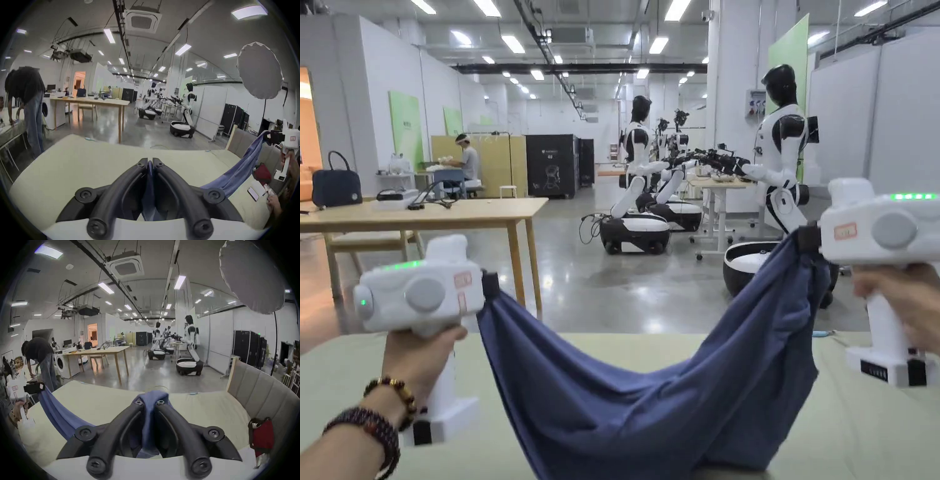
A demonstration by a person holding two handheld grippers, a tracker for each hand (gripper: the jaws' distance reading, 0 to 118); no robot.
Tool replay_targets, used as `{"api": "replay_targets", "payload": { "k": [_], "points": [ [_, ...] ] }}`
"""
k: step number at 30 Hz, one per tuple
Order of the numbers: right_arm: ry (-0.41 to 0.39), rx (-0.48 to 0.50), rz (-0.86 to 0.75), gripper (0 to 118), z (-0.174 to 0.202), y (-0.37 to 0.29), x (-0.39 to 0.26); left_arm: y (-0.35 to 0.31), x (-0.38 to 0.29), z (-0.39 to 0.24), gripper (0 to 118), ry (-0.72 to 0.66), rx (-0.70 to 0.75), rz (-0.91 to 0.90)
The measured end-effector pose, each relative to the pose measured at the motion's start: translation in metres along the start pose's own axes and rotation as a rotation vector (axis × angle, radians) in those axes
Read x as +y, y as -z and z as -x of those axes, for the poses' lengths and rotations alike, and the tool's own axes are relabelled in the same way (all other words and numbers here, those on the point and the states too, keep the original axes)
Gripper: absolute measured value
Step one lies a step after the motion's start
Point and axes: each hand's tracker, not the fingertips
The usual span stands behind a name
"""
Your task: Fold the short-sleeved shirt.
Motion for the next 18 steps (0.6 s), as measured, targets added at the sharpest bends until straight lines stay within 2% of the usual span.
{"api": "replay_targets", "payload": {
  "k": [2, 5, 8, 10, 12, 14, 18],
  "points": [
    [-0.029, 0.016, 0.009, 8, -0.007, -0.014, -0.009, -0.015, -0.006, 0.003, 5, 0.023, 0.013, 0.024],
    [0.013, 0.072, -0.009, 8, -0.021, -0.066, -0.033, -0.05, -0.021, 0.021, 5, -0.006, -0.079, 0.003],
    [-0.01, 0.081, -0.003, 8, -0.029, -0.129, -0.083, -0.096, -0.051, 0.033, 5, 0.029, -0.069, 0.084],
    [0.009, 0.076, 0.069, 8, -0.038, -0.166, -0.123, -0.136, -0.085, 0.04, 5, 0.013, -0.09, 0.104],
    [0.057, 0.086, 0.109, 8, -0.049, -0.2, -0.162, -0.169, -0.125, 0.048, 5, -0.047, -0.142, 0.141],
    [0.096, 0.106, 0.14, 8, -0.059, -0.235, -0.201, -0.203, -0.163, 0.054, 4, -0.045, -0.153, 0.201],
    [0.113, 0.096, 0.27, 8, -0.074, -0.295, -0.273, -0.265, -0.244, 0.067, 5, -0.103, -0.186, 0.305]
  ]
}}
